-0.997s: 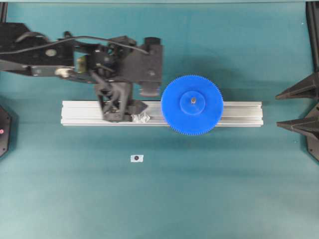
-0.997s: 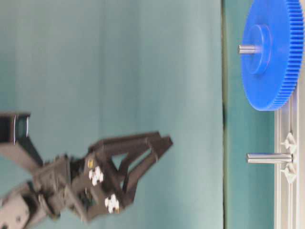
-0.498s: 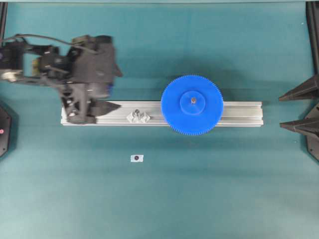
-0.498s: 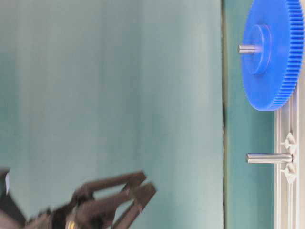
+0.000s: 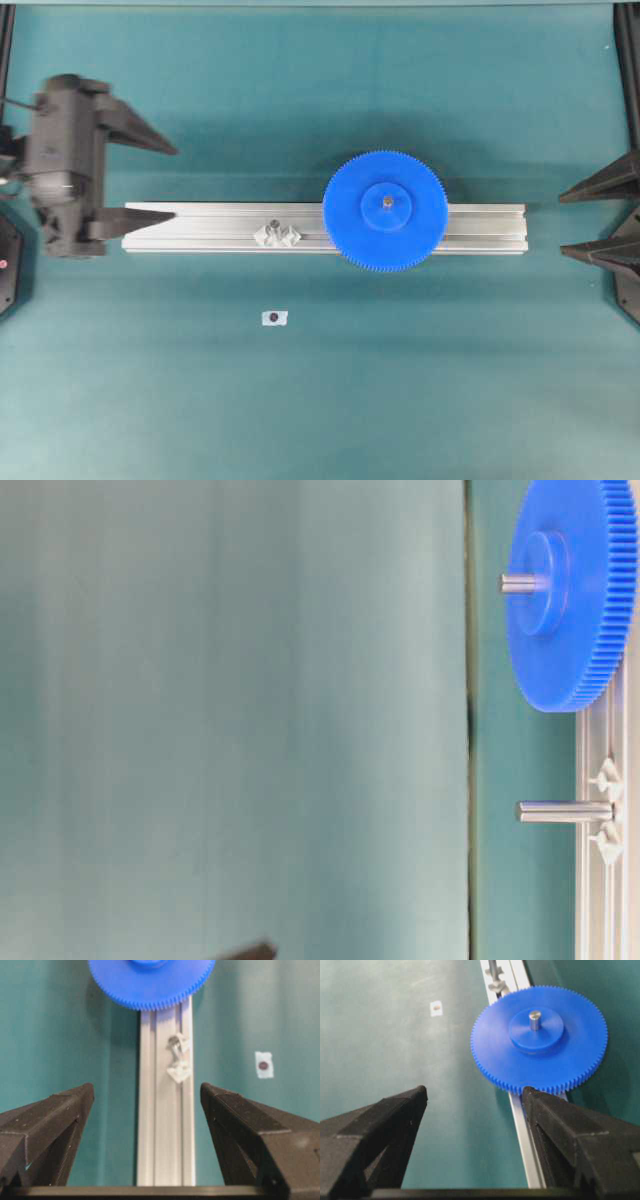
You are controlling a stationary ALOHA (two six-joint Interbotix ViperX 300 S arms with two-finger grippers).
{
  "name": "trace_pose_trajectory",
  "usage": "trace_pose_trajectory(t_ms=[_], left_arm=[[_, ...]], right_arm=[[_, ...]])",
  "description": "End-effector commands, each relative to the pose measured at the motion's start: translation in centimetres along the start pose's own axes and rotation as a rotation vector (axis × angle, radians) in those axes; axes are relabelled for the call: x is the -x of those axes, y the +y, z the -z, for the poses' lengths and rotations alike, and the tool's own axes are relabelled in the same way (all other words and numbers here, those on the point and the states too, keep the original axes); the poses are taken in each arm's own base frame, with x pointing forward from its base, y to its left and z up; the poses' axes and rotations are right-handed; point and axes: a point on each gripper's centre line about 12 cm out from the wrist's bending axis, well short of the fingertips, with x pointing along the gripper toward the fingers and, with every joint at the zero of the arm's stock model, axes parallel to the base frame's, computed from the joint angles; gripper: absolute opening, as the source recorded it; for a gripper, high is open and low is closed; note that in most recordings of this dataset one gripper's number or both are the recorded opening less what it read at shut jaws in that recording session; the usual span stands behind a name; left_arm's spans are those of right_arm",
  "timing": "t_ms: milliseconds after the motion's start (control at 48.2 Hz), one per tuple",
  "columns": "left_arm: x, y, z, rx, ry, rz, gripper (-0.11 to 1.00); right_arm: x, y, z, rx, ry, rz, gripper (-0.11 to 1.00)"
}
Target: Insert the large gear onto the shaft.
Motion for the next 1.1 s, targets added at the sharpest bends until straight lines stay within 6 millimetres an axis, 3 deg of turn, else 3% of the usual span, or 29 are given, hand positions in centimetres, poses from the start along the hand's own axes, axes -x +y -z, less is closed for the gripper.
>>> trace_pose_trajectory(t_ms=[0, 519, 1080], left_arm=[[0.9, -0.3, 0.5, 0.010, -0.030, 0.003, 0.89], [5.4, -1.4, 5.2, 0.016, -0.226, -0.018, 0.83], [6.0, -2.0, 8.5, 0.018, -0.246, -0.020, 0.78]], right_arm=[[-0.1, 0.0, -0.2, -0.008, -0.004, 0.002, 0.85], [-0.7, -0.4, 1.2, -0.038, -0.011, 0.004, 0.85], [-1.0, -0.7, 1.8, -0.045, -0.019, 0.013, 0.85]])
